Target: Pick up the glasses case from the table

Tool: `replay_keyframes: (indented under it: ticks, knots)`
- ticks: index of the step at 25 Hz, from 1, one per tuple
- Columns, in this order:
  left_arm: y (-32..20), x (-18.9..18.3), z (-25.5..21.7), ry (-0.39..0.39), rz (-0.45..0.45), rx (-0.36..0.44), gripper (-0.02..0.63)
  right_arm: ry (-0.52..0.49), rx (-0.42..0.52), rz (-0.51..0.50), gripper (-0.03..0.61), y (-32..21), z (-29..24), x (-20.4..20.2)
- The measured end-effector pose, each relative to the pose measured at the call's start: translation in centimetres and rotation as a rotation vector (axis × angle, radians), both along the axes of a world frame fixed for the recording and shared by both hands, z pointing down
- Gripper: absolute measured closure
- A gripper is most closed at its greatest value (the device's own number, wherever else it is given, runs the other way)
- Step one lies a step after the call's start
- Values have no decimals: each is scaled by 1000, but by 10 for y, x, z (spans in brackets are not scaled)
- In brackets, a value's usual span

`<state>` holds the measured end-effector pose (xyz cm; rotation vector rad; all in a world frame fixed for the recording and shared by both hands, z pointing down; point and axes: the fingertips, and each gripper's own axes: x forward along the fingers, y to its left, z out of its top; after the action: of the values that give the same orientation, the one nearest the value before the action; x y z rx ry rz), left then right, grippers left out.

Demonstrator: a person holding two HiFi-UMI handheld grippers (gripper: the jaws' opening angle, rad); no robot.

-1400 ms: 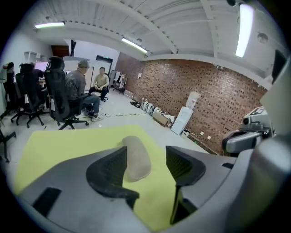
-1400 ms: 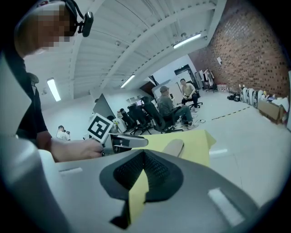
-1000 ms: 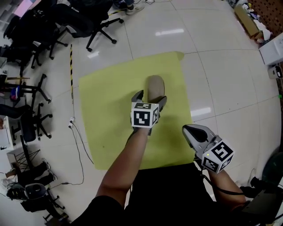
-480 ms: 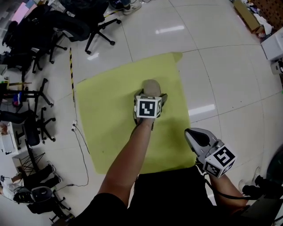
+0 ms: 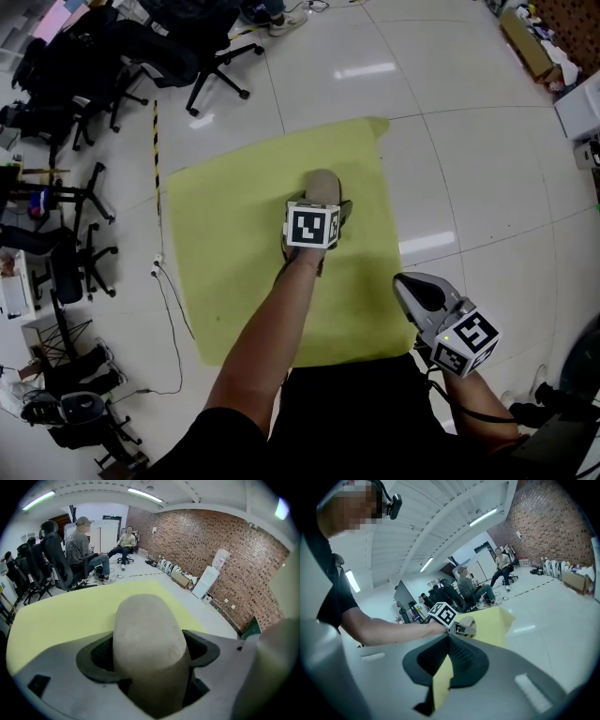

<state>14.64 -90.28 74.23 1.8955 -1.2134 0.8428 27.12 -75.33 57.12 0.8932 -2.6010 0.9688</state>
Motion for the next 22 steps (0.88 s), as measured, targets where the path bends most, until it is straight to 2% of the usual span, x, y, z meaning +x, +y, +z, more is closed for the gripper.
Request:
replay_keyframes:
  ticks: [5, 11, 16, 22]
  knots:
    - [4, -2, -27, 37, -7, 54, 189, -26, 19, -17, 577, 2, -7, -6]
    - [16, 0, -87, 167, -12, 160, 189, -45, 43, -42, 577, 14, -13, -18]
    - [38, -4, -132, 222, 15, 242, 189, -44, 64, -27, 577, 24, -23, -29]
    - [75, -16, -173, 310, 14, 294, 193, -24, 103, 0, 577, 45, -43, -45]
